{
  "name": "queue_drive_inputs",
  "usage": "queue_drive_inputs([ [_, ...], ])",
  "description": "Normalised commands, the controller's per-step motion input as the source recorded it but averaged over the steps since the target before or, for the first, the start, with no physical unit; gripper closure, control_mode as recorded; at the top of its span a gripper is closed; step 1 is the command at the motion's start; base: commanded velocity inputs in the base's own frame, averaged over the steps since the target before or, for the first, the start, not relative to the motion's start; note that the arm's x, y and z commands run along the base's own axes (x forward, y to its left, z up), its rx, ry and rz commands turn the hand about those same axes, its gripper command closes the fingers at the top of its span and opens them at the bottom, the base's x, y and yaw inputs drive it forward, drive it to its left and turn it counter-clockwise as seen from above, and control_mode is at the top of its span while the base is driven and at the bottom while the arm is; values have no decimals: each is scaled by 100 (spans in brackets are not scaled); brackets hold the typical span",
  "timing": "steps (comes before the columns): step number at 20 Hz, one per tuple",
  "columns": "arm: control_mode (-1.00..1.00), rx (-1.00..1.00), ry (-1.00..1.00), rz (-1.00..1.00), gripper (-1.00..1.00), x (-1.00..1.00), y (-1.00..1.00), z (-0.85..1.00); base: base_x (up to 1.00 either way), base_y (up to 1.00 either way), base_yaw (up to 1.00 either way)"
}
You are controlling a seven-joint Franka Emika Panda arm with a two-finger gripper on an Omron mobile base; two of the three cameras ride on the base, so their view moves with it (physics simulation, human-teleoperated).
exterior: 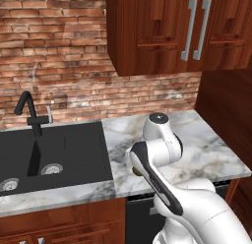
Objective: Place the kiwi in the correct fridge rack based on whether it is a fruit or vegetable. Finally, close the fridge door.
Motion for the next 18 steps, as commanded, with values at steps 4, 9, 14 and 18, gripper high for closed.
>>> queue_drive_inputs([
  [4,-100,0,0,0,-100,1,-2,-33,0,0,0],
  [9,-100,0,0,0,-100,8,0,-39,0,0,0],
  [14,-100,0,0,0,-100,17,-6,-32,0,0,0],
  [18,-100,0,0,0,-100,25,-1,-34,0,0,0],
])
